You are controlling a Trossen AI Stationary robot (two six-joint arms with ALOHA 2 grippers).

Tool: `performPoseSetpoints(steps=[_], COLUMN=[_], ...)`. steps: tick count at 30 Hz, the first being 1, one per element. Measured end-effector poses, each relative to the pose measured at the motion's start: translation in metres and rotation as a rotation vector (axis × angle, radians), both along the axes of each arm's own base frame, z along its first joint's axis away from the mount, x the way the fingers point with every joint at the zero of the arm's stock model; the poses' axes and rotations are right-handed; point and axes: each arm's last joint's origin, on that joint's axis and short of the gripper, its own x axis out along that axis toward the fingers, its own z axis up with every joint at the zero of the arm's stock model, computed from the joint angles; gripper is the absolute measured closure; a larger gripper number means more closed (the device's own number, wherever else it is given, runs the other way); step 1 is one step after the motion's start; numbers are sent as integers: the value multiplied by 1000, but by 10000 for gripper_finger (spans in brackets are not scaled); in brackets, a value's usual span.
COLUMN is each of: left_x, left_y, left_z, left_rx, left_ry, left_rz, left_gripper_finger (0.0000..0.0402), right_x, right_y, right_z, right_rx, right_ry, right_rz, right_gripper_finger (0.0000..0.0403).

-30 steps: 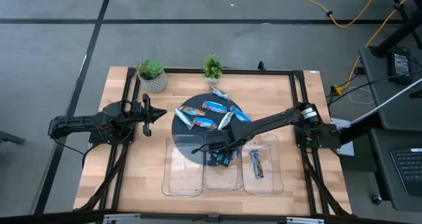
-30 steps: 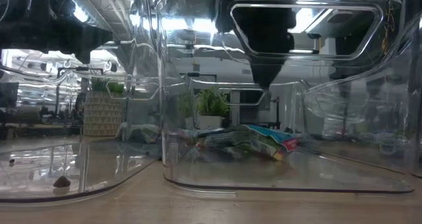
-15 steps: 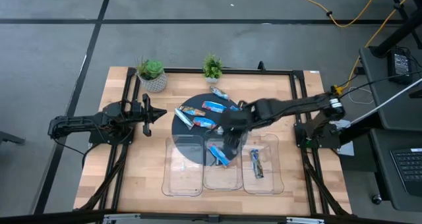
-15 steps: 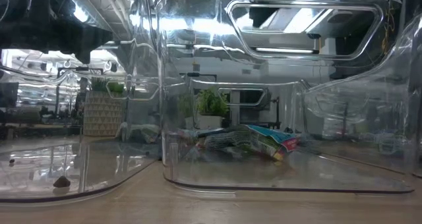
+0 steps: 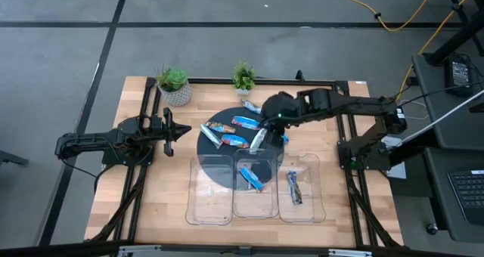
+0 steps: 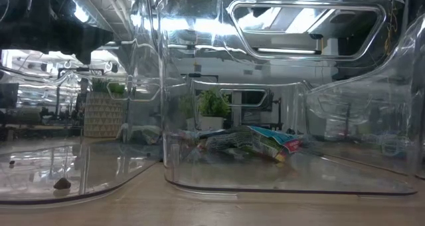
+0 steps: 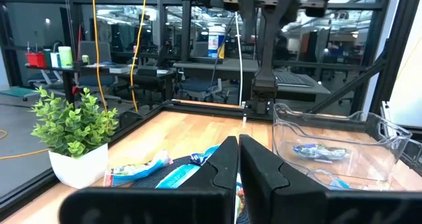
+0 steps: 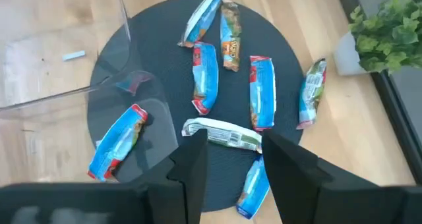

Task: Pick and place Granola Bars by type
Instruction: Put the blue granola bar into the right transparent bin

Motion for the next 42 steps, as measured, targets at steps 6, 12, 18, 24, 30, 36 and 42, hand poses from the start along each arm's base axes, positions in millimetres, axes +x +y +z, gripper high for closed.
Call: performPoseSetpoints(steps=[6,12,18,24,30,36,42], left_x=[0,0,0,0,0,0,0], left_y=[0,0,0,0,0,0,0], left_z=[0,0,0,0,0,0,0], left_rx=[0,0,0,0,0,0,0], left_ry=[0,0,0,0,0,0,0], left_rz=[0,0,0,0,0,0,0], left_gripper_finger=[389,393,390,391,392,389,393], right_x=[-3,-16,-24,-21,-23,-28,-29], right_y=[-33,-67,-82,-84,-80,-77,-74], right_z=[-1,-4,-10,-58,-109,-139,-159], right_rx=[13,3,14,38,110,152,186], right_ry=[21,108,167,261,318,347,312], right_rz=[5,-50,-107,-159,-159,-196,-226], right_gripper_finger=[251,195,137,116,115,115,115])
